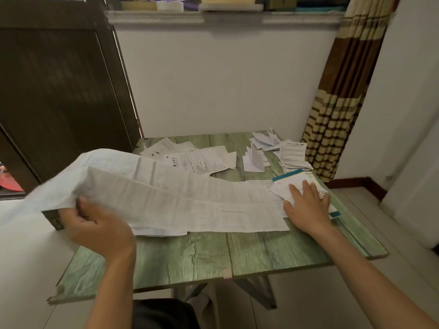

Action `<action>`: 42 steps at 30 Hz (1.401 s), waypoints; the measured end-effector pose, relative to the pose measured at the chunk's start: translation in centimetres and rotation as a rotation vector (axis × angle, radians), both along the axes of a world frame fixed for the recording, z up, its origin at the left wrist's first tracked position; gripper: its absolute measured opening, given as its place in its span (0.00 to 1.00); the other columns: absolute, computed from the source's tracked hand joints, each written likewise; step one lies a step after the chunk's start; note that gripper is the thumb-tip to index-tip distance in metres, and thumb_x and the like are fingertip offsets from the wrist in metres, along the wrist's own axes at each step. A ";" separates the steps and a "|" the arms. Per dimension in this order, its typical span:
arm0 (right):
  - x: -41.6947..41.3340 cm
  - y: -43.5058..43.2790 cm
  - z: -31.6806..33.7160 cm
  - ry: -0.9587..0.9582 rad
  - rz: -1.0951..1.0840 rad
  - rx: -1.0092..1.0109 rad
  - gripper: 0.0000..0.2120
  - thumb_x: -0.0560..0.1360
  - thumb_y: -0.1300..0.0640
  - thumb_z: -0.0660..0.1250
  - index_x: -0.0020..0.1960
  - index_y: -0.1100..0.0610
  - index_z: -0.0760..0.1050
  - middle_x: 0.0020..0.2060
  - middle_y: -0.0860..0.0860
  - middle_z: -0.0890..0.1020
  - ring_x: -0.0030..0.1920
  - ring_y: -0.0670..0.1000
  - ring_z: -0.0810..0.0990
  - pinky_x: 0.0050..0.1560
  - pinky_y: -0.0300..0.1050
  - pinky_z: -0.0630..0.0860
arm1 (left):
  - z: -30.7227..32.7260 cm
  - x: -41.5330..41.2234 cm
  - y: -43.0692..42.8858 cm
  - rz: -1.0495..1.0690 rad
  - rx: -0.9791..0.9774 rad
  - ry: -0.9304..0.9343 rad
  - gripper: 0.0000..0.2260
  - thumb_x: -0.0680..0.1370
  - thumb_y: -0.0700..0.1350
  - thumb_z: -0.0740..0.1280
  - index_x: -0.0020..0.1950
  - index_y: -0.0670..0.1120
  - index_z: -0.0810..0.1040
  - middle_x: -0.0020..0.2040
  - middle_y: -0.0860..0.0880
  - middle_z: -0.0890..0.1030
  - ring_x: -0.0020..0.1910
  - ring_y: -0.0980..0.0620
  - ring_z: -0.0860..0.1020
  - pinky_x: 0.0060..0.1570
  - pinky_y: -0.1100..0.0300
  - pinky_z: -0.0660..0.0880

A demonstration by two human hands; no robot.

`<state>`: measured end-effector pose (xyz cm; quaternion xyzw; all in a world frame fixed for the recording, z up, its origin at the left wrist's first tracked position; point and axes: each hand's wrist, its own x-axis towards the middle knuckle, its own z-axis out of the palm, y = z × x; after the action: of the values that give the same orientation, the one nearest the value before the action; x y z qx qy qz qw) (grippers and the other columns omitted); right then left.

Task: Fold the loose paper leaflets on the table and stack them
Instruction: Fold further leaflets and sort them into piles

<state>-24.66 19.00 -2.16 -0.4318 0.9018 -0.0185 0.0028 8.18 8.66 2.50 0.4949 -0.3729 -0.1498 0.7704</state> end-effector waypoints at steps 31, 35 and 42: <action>8.7 0.9 2.5 -0.831 0.371 -0.340 0.37 0.73 0.58 0.70 0.75 0.48 0.55 0.73 0.45 0.58 0.71 0.44 0.56 0.68 0.41 0.55 | -5.0 -8.0 2.6 -0.852 0.414 -1.507 0.27 0.80 0.55 0.55 0.77 0.51 0.52 0.76 0.49 0.59 0.75 0.48 0.55 0.74 0.44 0.45; 9.9 -0.1 1.1 -0.463 0.435 -0.352 0.32 0.76 0.52 0.67 0.75 0.51 0.56 0.75 0.47 0.59 0.74 0.45 0.55 0.71 0.37 0.50 | -5.0 -8.0 2.7 -0.857 0.446 -1.465 0.27 0.80 0.56 0.55 0.77 0.50 0.52 0.75 0.49 0.60 0.75 0.49 0.56 0.74 0.45 0.46; 11.1 -2.1 2.5 -0.634 0.261 -0.592 0.22 0.77 0.57 0.65 0.70 0.53 0.68 0.66 0.49 0.73 0.66 0.49 0.70 0.65 0.44 0.69 | -5.4 -7.8 2.4 -0.820 0.411 -1.518 0.22 0.82 0.51 0.53 0.76 0.52 0.57 0.75 0.49 0.60 0.74 0.50 0.56 0.74 0.48 0.45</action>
<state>-13.56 16.92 0.30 -0.4971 0.7503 -0.4062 0.1578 0.42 11.06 -2.88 0.4167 -0.8972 -0.1094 0.0969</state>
